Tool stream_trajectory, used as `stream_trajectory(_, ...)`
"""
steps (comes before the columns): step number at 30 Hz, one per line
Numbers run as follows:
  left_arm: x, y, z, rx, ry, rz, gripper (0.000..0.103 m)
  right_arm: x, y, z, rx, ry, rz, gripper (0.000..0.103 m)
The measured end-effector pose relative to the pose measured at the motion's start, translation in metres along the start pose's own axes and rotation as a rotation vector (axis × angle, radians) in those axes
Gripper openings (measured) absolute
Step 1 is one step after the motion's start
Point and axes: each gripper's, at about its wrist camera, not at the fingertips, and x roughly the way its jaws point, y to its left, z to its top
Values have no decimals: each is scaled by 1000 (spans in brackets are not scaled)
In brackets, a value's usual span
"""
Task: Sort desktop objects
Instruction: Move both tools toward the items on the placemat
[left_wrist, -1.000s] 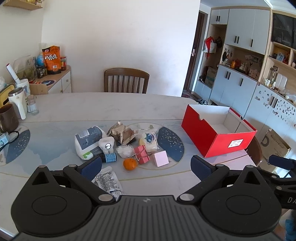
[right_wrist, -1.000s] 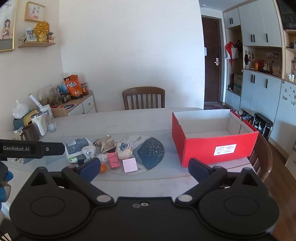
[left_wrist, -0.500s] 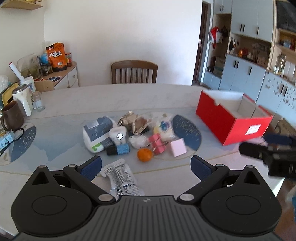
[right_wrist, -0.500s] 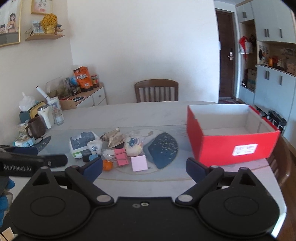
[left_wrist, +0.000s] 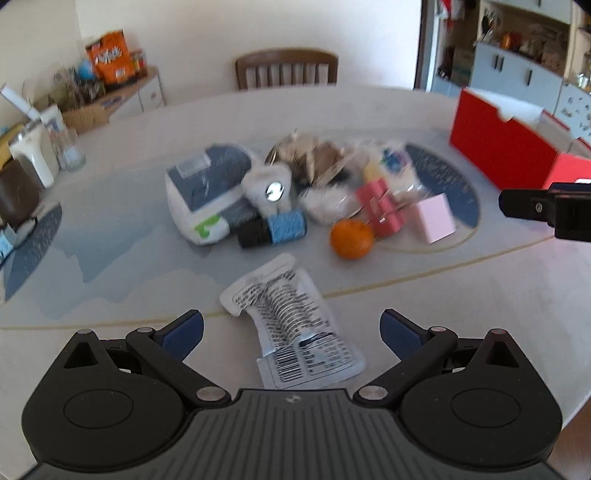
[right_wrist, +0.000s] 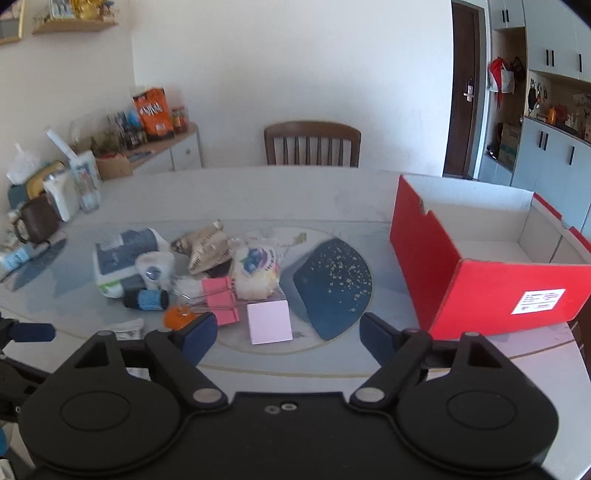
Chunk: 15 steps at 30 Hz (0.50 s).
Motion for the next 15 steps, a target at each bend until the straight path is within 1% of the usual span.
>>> stream_trajectory(7, 24, -1, 1, 10, 55, -19, 102, 47, 3, 0, -12, 79, -40, 78)
stream_trajectory(8, 25, -1, 1, 16, 59, -27, 101, 52, 3, 0, -14, 88, -42, 78)
stream_trajectory(9, 27, -1, 1, 23, 65, -37, 97, 58, 4, 0, -18, 96, -42, 78)
stream_trajectory(13, 36, -1, 1, 36, 88, -49, 95, 78, 9, 0, -38, 123, -38, 75)
stream_trajectory(14, 37, 0, 1, 38, 90, -48, 90, 83, 11, -1, -45, 132, -39, 75)
stream_trajectory(15, 39, 0, 2, 40, 88, -54, 90, 86, 12, -2, -52, 140, -40, 73)
